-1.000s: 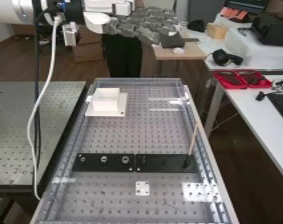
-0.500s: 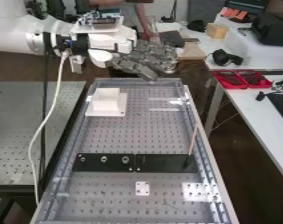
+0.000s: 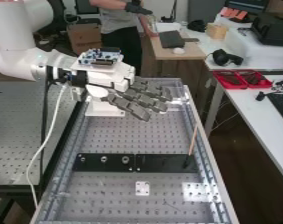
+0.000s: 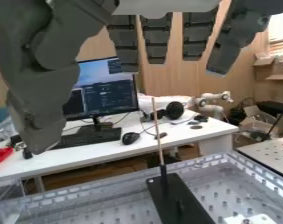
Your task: Grab the pcb board and place it in the clear container
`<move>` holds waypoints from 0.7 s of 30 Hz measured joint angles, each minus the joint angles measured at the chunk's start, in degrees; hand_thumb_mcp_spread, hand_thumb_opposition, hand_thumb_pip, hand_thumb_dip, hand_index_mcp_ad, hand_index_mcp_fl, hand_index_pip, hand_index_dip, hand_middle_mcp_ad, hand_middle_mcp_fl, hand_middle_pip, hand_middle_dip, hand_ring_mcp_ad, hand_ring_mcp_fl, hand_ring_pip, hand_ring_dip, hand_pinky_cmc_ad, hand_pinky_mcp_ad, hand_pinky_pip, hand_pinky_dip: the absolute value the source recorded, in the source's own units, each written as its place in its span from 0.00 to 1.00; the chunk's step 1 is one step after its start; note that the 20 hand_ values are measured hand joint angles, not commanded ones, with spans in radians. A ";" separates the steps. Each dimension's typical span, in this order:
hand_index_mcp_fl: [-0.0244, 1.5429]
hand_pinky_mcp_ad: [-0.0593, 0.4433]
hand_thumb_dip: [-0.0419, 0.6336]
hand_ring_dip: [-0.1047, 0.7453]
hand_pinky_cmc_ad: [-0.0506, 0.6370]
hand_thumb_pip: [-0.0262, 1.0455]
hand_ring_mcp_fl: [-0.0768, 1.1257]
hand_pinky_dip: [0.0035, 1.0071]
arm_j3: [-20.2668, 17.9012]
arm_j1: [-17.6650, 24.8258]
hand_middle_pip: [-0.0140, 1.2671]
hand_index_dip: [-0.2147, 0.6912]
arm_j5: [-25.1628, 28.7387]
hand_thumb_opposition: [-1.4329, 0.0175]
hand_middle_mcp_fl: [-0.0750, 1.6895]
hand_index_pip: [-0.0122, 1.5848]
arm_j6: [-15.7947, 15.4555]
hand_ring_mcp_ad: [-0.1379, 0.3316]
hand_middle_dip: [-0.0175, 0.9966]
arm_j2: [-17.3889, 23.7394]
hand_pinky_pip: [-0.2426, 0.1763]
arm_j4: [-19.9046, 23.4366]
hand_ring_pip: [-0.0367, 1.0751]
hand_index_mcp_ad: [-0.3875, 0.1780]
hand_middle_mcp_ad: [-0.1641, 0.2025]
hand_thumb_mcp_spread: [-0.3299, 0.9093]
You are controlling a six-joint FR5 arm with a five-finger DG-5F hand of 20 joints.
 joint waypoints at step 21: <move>0.06 0.56 0.39 0.13 0.48 0.65 0.06 0.52 0.05 -2.78 0.11 0.25 0.80 0.41 0.04 0.80 0.52 0.58 0.10 -7.82 0.32 4.48 0.11 0.62 0.67 0.56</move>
